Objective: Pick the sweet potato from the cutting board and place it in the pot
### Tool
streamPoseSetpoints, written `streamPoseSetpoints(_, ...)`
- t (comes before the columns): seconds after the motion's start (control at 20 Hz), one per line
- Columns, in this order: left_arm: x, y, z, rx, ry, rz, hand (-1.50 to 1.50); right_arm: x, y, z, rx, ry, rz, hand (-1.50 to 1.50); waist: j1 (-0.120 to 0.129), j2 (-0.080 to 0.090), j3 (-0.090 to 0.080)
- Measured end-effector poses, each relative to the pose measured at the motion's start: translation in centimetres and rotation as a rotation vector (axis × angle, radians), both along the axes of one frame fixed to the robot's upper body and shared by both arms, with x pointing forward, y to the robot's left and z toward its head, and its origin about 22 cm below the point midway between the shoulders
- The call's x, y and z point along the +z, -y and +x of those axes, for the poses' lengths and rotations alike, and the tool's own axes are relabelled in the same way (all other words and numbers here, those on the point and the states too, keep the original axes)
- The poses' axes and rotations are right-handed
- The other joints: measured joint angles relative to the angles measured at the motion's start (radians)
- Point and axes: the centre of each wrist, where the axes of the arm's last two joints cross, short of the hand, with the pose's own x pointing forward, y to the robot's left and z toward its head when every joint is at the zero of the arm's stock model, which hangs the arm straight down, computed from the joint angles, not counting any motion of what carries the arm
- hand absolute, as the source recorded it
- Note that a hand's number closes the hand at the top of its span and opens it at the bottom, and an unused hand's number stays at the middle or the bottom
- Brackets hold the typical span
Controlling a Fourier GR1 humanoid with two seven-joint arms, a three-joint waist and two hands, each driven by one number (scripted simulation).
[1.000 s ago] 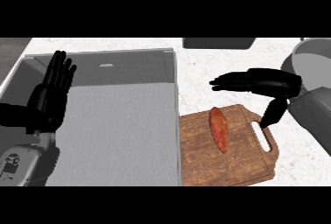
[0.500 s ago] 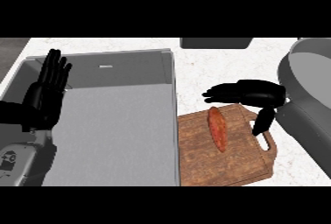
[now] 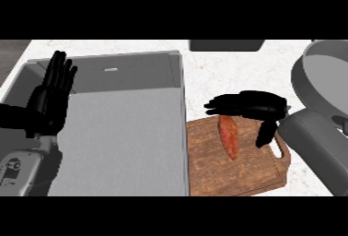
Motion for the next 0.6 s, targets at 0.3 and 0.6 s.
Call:
streamPoseSetpoints(0.3,-0.1,-0.2,0.2,-0.006,-0.004,0.003,0.00,-2.1,-1.6,-0.2,-0.011,-0.019,-0.020,-1.50,0.001,0.001,0.000)
streamPoseSetpoints(0.6,-0.2,0.5,0.6,-0.006,0.004,0.005,0.00,-3.6,-3.1,0.1,0.004,-0.021,-0.024,-1.50,0.003,0.000,-0.001)
